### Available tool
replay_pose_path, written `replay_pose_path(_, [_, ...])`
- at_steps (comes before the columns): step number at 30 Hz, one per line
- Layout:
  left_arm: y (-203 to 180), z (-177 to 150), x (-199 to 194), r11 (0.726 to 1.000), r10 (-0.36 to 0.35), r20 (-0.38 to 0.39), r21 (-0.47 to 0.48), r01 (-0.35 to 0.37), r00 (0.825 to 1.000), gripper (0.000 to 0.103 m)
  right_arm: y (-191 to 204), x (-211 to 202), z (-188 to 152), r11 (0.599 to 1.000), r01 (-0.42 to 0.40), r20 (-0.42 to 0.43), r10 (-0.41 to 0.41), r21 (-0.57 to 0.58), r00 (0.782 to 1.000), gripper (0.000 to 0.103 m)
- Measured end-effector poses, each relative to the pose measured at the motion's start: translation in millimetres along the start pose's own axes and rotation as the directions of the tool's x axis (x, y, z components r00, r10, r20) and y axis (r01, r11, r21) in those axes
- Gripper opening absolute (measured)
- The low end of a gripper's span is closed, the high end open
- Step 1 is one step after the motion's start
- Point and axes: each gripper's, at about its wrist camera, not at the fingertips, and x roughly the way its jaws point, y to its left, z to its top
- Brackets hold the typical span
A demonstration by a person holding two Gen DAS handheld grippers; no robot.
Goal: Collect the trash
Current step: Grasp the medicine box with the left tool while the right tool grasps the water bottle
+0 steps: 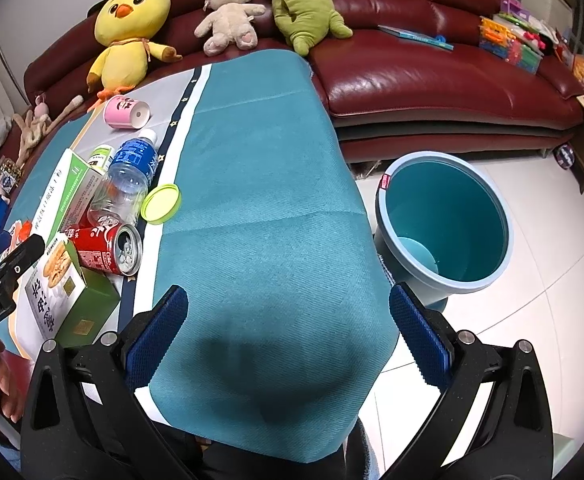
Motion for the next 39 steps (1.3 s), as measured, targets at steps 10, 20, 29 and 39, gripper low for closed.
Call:
replay_pose_path(10, [21, 7, 6, 1.000, -0.010, -0.034, 0.028, 0.011, 0.999, 0.099, 9, 8, 6, 0.999, -0.026, -0.044, 0.026, -0.020, 0.999, 0.097])
replay_pose_path(20, [66, 23, 37, 0.994, 0.011, -0.127, 0.108, 0.003, 0.992, 0.099, 20, 25, 18, 0.997, -0.066, -0.086, 0.063, -0.031, 0.994, 0.097])
replay_pose_path(29, [51, 28, 74, 0.979, -0.005, -0.224, 0.196, 0.051, 0.975, 0.099, 31, 48, 42, 0.995, -0.092, -0.124, 0.087, -0.037, 0.988, 0.097])
replay_pose_path(39, [61, 38, 102, 0.984, -0.021, -0.250, 0.167, 0.065, 0.968, 0.094, 63, 69, 64, 0.981, -0.185, -0.192, 0.171, -0.062, 0.966, 0.097])
